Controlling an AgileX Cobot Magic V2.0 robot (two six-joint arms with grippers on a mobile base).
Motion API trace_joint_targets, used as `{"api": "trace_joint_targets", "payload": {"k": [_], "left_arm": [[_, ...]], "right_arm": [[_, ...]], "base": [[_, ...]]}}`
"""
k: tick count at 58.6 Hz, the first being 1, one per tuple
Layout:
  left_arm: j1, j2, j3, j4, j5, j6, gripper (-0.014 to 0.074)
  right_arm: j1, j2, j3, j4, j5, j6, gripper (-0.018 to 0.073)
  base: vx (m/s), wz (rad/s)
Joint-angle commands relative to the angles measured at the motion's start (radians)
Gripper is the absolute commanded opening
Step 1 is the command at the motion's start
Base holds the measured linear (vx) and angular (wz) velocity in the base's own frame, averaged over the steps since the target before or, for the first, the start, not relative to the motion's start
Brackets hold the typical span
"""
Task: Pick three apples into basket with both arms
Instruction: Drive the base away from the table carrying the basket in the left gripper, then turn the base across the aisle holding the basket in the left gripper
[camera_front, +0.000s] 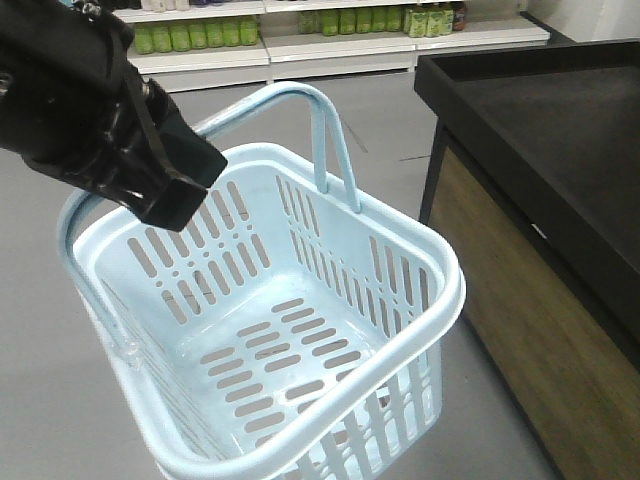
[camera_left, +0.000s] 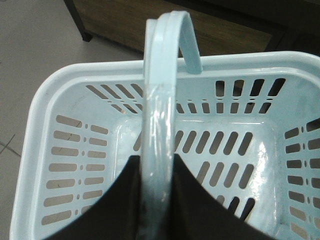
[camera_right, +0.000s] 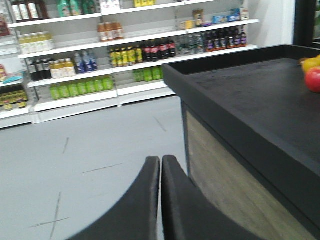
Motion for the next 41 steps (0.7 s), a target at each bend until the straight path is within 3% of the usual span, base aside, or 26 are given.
{"api": "trace_joint_targets", "payload": {"k": [1, 41], "left_arm": [[0.003, -0.026, -0.028, -0.012, -0.042, -0.012, -0.0006], [0.003, -0.026, -0.028, -0.012, -0.042, -0.012, -0.0006]], "right_arm": [[-0.004, -0.012, 0.014, -0.002, -0.075, -0.007, -0.0005], [-0.004, -0.012, 0.014, -0.002, -0.075, -0.007, -0.0005]], "base": [[-0.08, 0.36], [-0.03, 0.34]]}}
